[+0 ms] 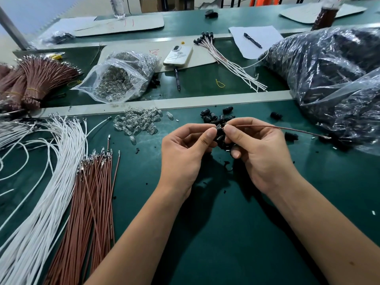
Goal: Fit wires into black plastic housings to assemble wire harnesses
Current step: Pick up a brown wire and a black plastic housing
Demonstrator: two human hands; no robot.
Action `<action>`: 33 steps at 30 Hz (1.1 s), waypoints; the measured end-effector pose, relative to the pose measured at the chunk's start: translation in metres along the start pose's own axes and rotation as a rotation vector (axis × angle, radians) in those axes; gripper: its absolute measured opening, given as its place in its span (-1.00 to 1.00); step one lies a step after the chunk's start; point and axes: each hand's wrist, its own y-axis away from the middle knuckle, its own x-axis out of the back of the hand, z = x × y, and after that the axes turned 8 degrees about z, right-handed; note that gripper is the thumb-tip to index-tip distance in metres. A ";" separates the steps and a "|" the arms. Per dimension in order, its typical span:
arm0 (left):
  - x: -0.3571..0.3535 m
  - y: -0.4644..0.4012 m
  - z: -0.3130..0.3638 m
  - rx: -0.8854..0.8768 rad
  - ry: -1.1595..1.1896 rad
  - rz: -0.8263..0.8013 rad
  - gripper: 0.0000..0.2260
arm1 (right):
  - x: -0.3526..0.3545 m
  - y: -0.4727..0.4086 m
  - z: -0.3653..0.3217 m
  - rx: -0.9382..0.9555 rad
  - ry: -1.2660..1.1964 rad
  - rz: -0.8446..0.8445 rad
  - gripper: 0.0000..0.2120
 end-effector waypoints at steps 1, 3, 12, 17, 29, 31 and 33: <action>0.000 0.000 0.000 -0.005 -0.004 0.003 -0.95 | 0.000 -0.001 0.000 -0.006 -0.019 -0.006 -0.90; -0.001 0.001 -0.001 -0.014 -0.019 -0.007 -0.94 | 0.001 -0.002 -0.001 0.003 -0.049 -0.011 -0.87; -0.003 0.006 0.001 -0.076 -0.196 -0.134 -0.75 | 0.009 -0.006 -0.004 0.162 0.311 -0.132 -0.80; -0.005 0.006 0.007 0.026 -0.047 -0.093 -0.67 | 0.006 -0.003 -0.005 0.216 0.424 -0.162 -0.84; 0.007 -0.005 0.020 0.233 0.267 0.060 -0.86 | 0.002 0.006 -0.005 0.553 0.777 -0.223 -0.82; 0.015 -0.012 0.026 0.243 0.340 0.125 -0.87 | 0.006 0.005 -0.010 0.530 0.851 -0.330 -0.80; 0.025 -0.019 0.034 0.234 0.386 0.212 -0.89 | 0.009 0.004 -0.015 0.511 0.935 -0.473 -0.80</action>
